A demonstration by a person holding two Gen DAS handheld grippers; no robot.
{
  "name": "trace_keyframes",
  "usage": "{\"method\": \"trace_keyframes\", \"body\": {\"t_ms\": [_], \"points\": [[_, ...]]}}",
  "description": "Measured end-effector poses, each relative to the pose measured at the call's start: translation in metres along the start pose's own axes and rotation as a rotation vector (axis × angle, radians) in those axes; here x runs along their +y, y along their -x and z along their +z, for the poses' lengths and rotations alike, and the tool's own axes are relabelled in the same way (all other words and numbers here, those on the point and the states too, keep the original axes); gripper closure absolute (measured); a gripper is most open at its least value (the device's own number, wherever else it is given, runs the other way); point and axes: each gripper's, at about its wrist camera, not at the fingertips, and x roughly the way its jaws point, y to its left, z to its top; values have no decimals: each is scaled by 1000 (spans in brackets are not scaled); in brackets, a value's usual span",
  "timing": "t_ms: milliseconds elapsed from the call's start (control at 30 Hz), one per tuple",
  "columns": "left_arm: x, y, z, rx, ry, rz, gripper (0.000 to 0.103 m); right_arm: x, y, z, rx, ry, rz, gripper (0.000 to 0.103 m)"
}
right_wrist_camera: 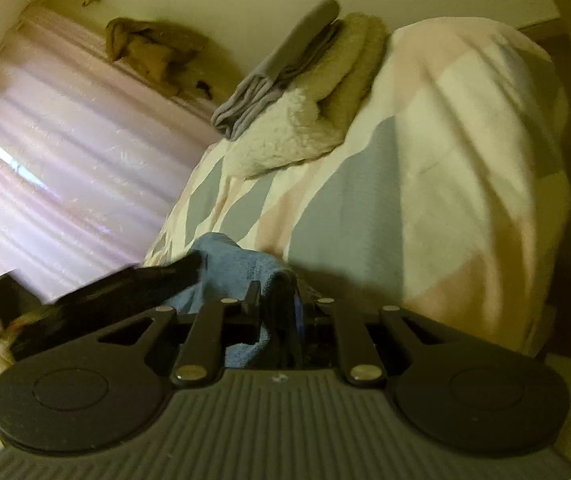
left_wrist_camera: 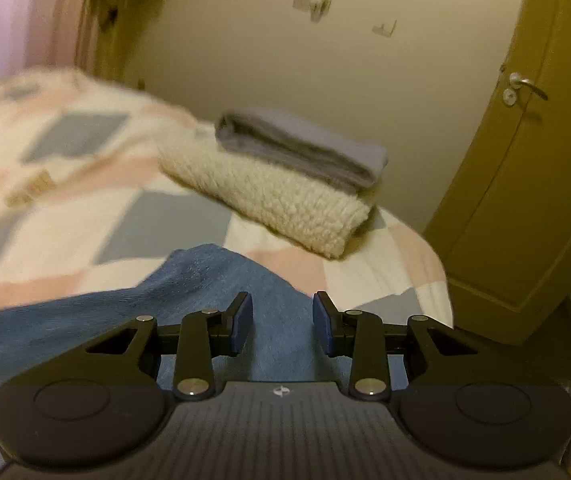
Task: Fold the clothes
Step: 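Fold the lifted edge over the jeans and open both grippers, then grasp the jeans edge with both grippers and fold it over again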
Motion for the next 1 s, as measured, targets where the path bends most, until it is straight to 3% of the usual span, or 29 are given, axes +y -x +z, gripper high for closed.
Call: {"method": "trace_keyframes", "body": {"t_ms": [167,233,300,333,367,400,467,567,633,733,800,833,867,933,1000], "points": [[-2,-39,8,5,-85,54,74,13,-1,0,8,66,-53,92],[7,-51,17,17,-81,84,82,18,-5,3,19,73,-67,92],[26,-52,23,16,-58,153,80,21,-4,7,29,74,-80,88],[37,-41,25,3,-43,195,81,24,-1,9,26,76,-96,83],[47,-23,25,-22,-31,217,81,29,5,9,-4,99,-146,55],[55,-1,23,-53,-20,230,81,36,14,7,-47,153,-210,36],[72,44,19,-114,2,255,80,55,29,1,-139,281,-289,40],[75,103,-8,-172,-19,264,81,94,49,-22,-270,544,-310,57],[68,122,-33,-178,-64,241,81,116,50,-44,-269,710,-247,62],[60,118,-65,-136,-107,175,79,123,24,-72,-139,871,-246,78],[70,94,-72,-100,-94,196,81,105,3,-79,-40,891,-320,80],[80,83,-73,-87,-75,212,83,94,2,-78,-28,865,-315,80],[94,74,-72,-78,-48,226,95,88,5,-74,-25,822,-296,80],[116,71,-64,-66,22,200,94,88,16,-65,-28,765,-258,80],[121,88,-57,-104,22,179,94,90,26,-59,-30,705,-237,68]]}}
